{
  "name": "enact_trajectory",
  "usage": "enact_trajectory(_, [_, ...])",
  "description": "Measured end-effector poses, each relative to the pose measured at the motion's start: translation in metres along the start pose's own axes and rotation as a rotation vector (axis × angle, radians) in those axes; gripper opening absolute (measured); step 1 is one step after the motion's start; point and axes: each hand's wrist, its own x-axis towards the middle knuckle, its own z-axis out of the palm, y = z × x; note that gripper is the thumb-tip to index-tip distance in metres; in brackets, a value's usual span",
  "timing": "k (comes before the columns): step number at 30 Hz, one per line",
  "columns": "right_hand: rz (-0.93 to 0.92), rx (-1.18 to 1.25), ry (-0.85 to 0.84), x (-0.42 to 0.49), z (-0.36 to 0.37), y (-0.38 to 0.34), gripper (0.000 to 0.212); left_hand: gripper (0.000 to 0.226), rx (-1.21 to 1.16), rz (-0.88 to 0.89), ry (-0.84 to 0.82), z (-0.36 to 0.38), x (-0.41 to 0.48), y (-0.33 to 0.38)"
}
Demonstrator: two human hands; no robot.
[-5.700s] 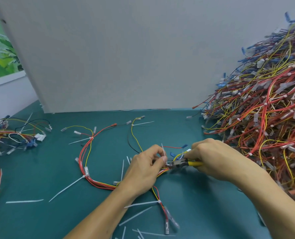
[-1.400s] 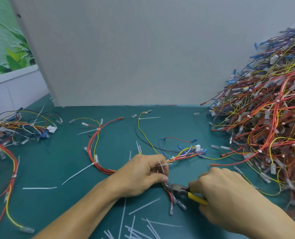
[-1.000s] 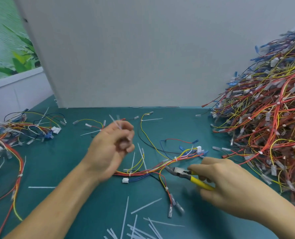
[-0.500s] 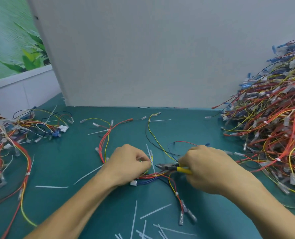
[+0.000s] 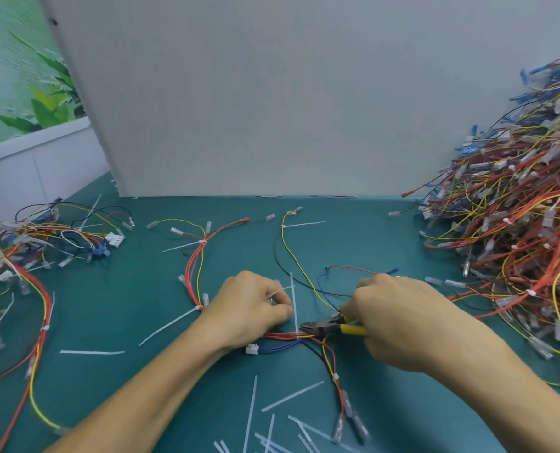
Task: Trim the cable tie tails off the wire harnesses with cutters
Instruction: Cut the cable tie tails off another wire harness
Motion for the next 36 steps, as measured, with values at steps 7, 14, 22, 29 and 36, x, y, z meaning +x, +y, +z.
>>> enact_trajectory(7, [0.068,-0.008,0.05,-0.006,-0.017,0.015,0.013,0.006,-0.181,0.028,-0.149,-0.013,0.0,-0.004])
enact_trajectory(14, [0.076,0.009,0.04,-0.017,-0.028,0.021,0.004,0.028,0.065,0.099,-0.253,-0.01,0.0,-0.001])
enact_trajectory(22, [0.113,-0.036,-0.013,-0.016,-0.027,0.012,0.016,0.053,0.083,0.104,-0.27,-0.01,0.002,-0.003])
enact_trajectory(29, [0.093,-0.062,-0.053,-0.012,-0.021,0.002,0.019,0.02,0.115,0.024,-0.095,0.002,0.002,0.004])
enact_trajectory(36, [0.12,-0.066,-0.067,-0.015,-0.021,-0.003,0.029,0.017,-0.058,-0.04,0.014,0.006,0.0,0.001])
